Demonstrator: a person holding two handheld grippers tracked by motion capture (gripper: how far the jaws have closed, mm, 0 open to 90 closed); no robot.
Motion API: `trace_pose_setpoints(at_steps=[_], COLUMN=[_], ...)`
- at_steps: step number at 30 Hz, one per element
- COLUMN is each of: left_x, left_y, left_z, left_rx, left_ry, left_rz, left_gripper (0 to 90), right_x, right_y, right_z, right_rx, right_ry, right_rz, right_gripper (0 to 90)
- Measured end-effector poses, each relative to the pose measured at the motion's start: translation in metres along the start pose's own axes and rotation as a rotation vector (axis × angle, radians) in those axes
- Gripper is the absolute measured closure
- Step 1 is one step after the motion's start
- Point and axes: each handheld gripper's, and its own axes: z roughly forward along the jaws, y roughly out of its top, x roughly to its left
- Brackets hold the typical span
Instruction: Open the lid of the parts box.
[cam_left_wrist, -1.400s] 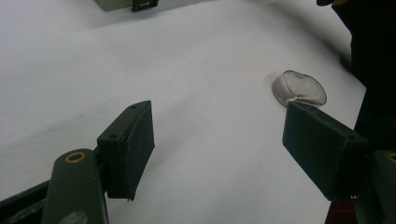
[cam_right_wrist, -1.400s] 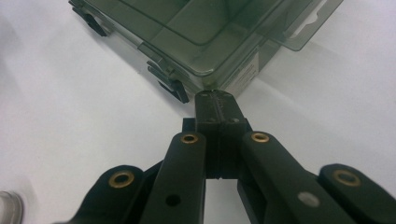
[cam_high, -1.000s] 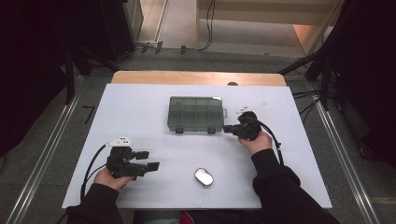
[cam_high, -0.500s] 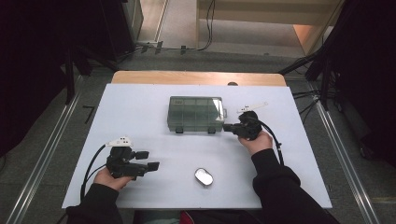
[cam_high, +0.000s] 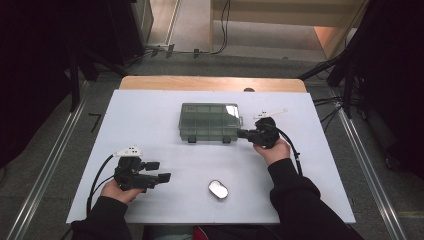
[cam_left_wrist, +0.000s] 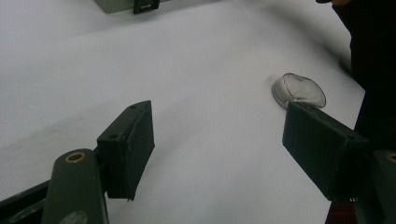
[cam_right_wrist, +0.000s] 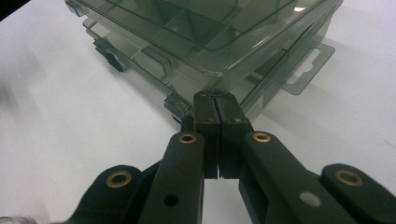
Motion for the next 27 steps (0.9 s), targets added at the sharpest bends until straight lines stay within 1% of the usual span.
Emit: trace_pose_setpoints(at_steps=[4, 5, 10, 14, 16, 27], left_x=[0.000, 0.000, 0.000, 0.000, 0.001, 0.004], left_y=[0.000, 0.000, 0.000, 0.000, 0.000, 0.002], left_z=[0.000, 0.000, 0.000, -0.001, -0.001, 0.000], left_rx=[-0.001, -0.001, -0.003, -0.005, -0.004, -0.016], left_ry=[0.001, 0.002, 0.003, 0.003, 0.003, 0.010], left_rz=[0.003, 0.003, -0.004, -0.004, -0.011, -0.022], left_gripper=[25.1, 25.1, 25.1, 25.1, 25.1, 25.1], right_x=[0.000, 0.000, 0.000, -0.001, -0.002, -0.005], right_y=[0.004, 0.005, 0.009, 0.013, 0.014, 0.027], right_z=[0.002, 0.003, 0.004, 0.006, 0.006, 0.005], right_rx=[0.011, 0.013, -0.003, -0.001, -0.002, -0.022], right_ry=[0.003, 0.005, 0.014, 0.016, 0.019, 0.030], right_rz=[0.006, 0.001, 0.007, 0.009, 0.016, 0.024], right_gripper=[86.3, 86.3, 86.3, 86.3, 86.4, 86.6])
